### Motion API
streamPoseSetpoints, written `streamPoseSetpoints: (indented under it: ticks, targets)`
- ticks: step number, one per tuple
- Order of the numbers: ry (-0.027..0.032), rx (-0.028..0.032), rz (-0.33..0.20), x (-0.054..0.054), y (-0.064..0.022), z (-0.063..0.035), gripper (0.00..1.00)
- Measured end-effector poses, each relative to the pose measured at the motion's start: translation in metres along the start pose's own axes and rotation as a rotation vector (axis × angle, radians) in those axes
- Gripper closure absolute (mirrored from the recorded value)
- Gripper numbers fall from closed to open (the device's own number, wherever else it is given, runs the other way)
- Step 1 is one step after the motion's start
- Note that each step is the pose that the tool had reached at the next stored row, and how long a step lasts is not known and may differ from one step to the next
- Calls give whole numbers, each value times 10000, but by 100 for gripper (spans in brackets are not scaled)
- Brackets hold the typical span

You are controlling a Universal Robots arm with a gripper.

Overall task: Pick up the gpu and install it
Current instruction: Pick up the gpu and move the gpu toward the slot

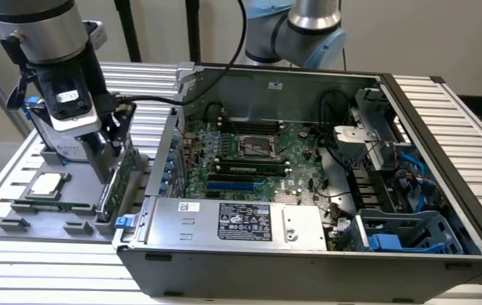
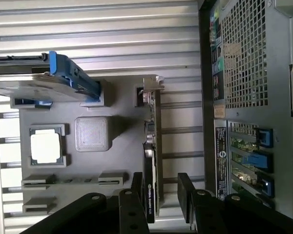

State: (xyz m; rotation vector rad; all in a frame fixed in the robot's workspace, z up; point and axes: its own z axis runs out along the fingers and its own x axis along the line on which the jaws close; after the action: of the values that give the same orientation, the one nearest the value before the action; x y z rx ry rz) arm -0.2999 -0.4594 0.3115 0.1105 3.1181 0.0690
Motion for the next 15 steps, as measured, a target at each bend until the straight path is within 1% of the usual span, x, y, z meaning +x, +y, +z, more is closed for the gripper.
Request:
streamPoseSetpoints:
  ticks: [7,11,15]
  targets:
    - [-1,-1,0,1,-75,124,0]
    - [-1,0,0,19,-87,196,0]
    - [-1,0,-2,65,-93,268,0]
